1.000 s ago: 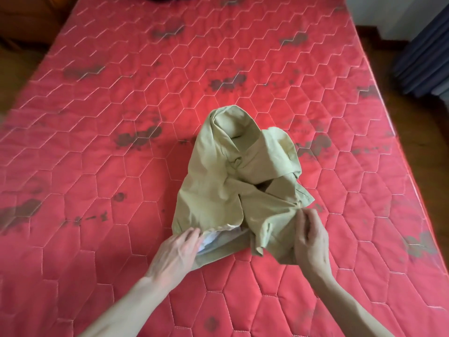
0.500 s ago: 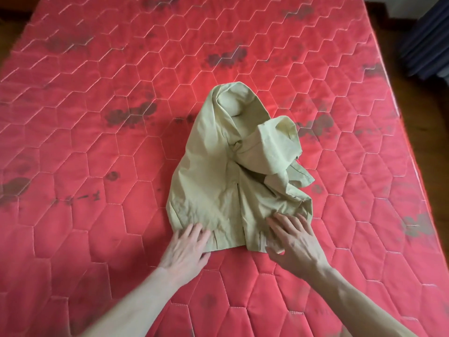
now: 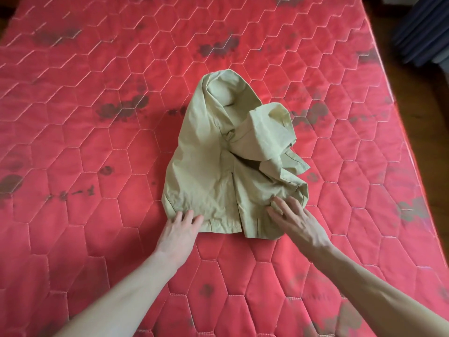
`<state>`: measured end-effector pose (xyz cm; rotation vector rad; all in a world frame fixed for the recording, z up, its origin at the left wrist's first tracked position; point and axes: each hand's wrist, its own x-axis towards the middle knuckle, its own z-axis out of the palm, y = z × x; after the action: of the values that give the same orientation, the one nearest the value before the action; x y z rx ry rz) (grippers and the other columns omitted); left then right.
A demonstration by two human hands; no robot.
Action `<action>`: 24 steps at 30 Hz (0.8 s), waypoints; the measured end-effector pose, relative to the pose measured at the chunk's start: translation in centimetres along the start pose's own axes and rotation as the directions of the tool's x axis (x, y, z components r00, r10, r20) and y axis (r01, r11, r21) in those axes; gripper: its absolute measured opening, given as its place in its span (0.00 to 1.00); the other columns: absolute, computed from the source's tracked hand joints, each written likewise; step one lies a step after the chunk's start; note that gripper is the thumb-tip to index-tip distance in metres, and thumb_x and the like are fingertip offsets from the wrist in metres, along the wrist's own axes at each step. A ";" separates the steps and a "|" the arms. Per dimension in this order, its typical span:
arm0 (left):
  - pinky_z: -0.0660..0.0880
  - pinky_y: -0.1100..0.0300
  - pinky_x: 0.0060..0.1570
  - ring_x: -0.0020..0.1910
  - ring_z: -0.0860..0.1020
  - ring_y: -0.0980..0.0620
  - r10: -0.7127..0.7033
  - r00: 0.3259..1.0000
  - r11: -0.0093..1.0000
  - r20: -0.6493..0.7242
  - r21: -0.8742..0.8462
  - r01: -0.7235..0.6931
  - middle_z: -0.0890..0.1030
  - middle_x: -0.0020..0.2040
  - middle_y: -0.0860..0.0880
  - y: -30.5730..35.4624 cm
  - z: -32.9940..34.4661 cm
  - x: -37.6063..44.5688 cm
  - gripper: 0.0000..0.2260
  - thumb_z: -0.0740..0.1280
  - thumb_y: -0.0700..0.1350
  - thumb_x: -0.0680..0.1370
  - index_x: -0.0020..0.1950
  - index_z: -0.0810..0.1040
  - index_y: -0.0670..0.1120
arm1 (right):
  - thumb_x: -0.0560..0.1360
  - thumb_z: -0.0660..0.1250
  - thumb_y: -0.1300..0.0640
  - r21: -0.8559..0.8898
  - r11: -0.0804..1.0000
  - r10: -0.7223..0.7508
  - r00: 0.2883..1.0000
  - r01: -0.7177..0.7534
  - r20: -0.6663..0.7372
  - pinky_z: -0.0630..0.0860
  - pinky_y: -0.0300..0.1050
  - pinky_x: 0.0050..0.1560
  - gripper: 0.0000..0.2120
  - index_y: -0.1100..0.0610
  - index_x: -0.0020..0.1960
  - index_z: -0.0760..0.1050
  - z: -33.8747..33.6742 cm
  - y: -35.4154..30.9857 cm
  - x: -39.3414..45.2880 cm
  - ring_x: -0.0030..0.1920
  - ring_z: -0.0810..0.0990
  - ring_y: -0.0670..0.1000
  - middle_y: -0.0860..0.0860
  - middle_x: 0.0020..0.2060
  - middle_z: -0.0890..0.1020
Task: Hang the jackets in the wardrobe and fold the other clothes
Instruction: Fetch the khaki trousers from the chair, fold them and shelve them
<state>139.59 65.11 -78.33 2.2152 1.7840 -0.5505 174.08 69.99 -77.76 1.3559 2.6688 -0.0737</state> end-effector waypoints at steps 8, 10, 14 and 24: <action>0.78 0.53 0.29 0.37 0.81 0.44 -0.071 0.977 0.981 -0.199 -0.190 0.033 0.79 0.41 0.48 -1.5 -5.3 -2.2 0.23 0.80 0.31 0.57 0.48 0.82 0.46 | 0.75 0.71 0.64 0.218 0.976 0.027 0.993 -0.002 -0.112 0.82 0.50 0.42 0.23 0.50 0.68 0.74 -5.7 0.9 -1.0 0.53 0.78 0.53 0.46 0.54 0.77; 0.78 0.55 0.28 0.36 0.81 0.45 -0.086 0.971 0.966 -0.225 -0.258 0.026 0.79 0.39 0.50 -2.1 -8.2 -2.9 0.20 0.81 0.33 0.57 0.45 0.82 0.46 | 0.80 0.65 0.59 0.229 0.973 0.069 0.983 -0.028 -0.173 0.78 0.48 0.43 0.20 0.47 0.70 0.72 -8.6 0.6 -1.2 0.51 0.76 0.52 0.45 0.52 0.76; 0.76 0.56 0.47 0.51 0.79 0.48 -0.061 0.977 0.887 -0.205 -0.459 -0.041 0.81 0.50 0.53 -3.8 -13.6 -4.8 0.11 0.71 0.35 0.74 0.53 0.82 0.48 | 0.77 0.63 0.58 0.306 0.941 0.204 0.966 -0.147 -0.162 0.71 0.50 0.53 0.23 0.43 0.70 0.70 -14.6 -0.3 -1.0 0.53 0.75 0.51 0.44 0.59 0.77; 0.69 0.71 0.43 0.40 0.76 0.64 -0.097 0.974 0.640 -0.204 -0.762 -0.096 0.80 0.40 0.57 -7.6 -27.6 -13.7 0.09 0.76 0.45 0.76 0.52 0.81 0.56 | 0.74 0.58 0.54 0.708 0.662 0.390 0.920 -0.246 -0.045 0.69 0.40 0.33 0.12 0.47 0.56 0.70 -35.2 -0.2 -3.2 0.35 0.78 0.44 0.43 0.33 0.78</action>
<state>133.47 66.20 -47.22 1.6774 1.6561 0.4534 171.98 71.17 -42.47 2.1248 2.5859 -1.0567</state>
